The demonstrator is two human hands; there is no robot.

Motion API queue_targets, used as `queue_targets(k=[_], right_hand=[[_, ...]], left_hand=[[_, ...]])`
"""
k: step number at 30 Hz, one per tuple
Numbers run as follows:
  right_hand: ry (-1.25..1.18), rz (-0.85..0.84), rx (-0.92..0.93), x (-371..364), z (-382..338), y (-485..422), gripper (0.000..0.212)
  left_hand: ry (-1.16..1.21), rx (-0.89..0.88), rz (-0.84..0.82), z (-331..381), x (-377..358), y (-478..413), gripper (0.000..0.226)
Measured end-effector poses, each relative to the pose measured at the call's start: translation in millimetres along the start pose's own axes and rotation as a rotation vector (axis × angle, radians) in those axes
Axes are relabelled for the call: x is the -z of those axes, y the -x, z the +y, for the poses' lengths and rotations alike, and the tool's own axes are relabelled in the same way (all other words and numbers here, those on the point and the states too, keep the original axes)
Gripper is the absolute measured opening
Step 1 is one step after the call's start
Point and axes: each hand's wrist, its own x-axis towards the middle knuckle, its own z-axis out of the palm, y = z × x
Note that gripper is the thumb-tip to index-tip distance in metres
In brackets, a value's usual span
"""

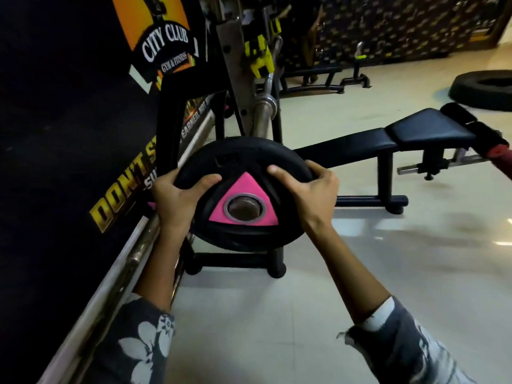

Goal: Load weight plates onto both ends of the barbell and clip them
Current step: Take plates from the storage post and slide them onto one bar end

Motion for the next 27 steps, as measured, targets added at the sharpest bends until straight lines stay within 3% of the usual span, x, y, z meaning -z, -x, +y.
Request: queue_targets(k=[17, 27], right_hand=[[-0.047, 0.053, 0.063, -87, 81, -212, 0.028], [0.048, 0.173, 0.098, -124, 109, -291, 0.053]], left_hand=[[-0.026, -0.071, -0.063, -98, -133, -188, 0.042], [-0.046, -0.074, -0.094, -144, -181, -261, 0.045]])
